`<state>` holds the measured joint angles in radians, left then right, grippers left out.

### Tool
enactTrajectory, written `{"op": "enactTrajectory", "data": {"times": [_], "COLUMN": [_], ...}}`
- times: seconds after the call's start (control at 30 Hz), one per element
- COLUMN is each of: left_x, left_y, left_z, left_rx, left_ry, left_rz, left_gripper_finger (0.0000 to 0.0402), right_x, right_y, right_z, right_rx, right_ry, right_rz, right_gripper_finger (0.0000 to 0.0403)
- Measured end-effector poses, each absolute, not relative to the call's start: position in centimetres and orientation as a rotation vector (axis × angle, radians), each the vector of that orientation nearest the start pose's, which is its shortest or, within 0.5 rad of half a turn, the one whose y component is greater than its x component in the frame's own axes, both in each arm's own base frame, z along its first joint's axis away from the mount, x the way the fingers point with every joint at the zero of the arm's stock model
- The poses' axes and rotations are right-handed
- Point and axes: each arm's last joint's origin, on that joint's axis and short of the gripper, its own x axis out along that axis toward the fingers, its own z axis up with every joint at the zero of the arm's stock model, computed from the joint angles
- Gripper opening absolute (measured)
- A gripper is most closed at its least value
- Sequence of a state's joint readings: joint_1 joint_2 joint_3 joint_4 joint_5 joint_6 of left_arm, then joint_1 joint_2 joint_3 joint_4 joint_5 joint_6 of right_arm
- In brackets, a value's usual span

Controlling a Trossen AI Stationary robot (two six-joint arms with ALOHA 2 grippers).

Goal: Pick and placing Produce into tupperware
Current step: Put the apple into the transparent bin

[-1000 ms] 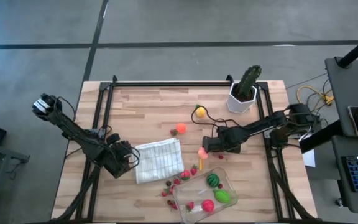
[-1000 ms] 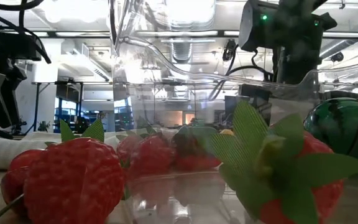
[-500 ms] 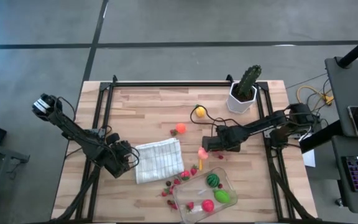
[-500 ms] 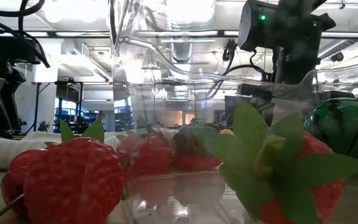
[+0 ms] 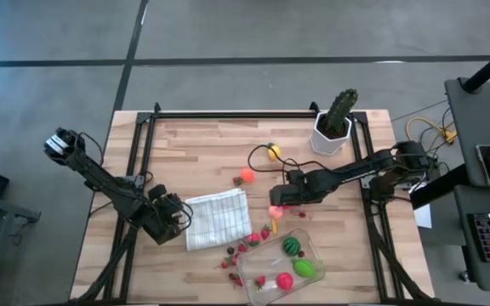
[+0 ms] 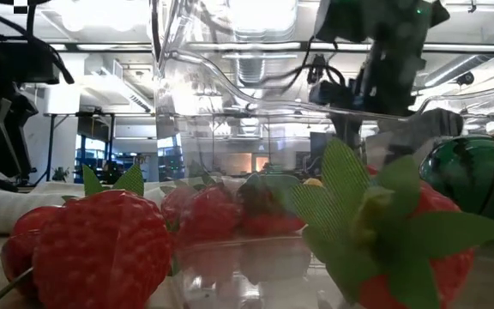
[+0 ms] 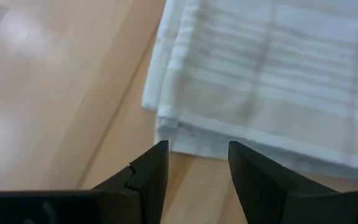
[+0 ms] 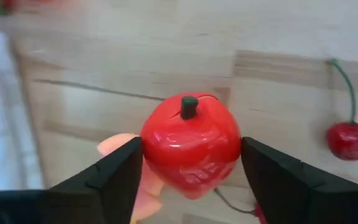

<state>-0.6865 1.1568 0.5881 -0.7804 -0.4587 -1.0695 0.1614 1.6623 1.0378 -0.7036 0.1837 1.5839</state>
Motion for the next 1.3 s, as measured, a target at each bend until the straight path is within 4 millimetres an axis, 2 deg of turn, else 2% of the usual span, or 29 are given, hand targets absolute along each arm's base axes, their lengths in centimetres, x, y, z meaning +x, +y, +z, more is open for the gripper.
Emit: {"op": "enactTrajectory", "data": {"times": [0.17, 0.3, 0.47, 0.73, 0.97, 1.1, 1.3], "left_x": [14.6, 14.8, 15.2, 15.5, 15.5, 15.4, 15.4], "left_y": [-10.3, -10.5, -10.8, -11.0, -11.0, -10.9, -10.9], "left_z": [17.4, 17.5, 18.1, 18.4, 18.4, 18.4, 18.3], "left_rx": [-0.256, -0.277, -0.311, -0.324, -0.319, -0.316, -0.314], "left_ry": [1.020, 1.001, 0.970, 0.946, 0.944, 0.947, 0.948], "left_rz": [0.383, 0.369, 0.348, 0.342, 0.344, 0.346, 0.346], "left_gripper_finger": [0.0152, 0.0152, 0.0152, 0.0152, 0.0152, 0.0152, 0.0152], "right_x": [30.4, 30.0, 29.1, 28.7, 28.3, 27.7, 27.8], "right_y": [5.1, 5.3, 5.0, 5.0, 4.5, 4.3, 4.4], "right_z": [19.2, 19.7, 19.8, 19.3, 18.6, 18.0, 18.2], "right_rx": [1.060, 0.958, 0.864, 0.842, 0.733, 0.717, 0.759], "right_ry": [0.980, 1.023, 1.072, 1.093, 1.100, 1.125, 1.136], "right_rz": [-0.932, -0.947, -1.015, -1.025, -1.030, -1.048, -1.039], "right_gripper_finger": [0.0220, 0.0219, 0.0239, 0.0270, 0.0299, 0.0315, 0.0330]}}
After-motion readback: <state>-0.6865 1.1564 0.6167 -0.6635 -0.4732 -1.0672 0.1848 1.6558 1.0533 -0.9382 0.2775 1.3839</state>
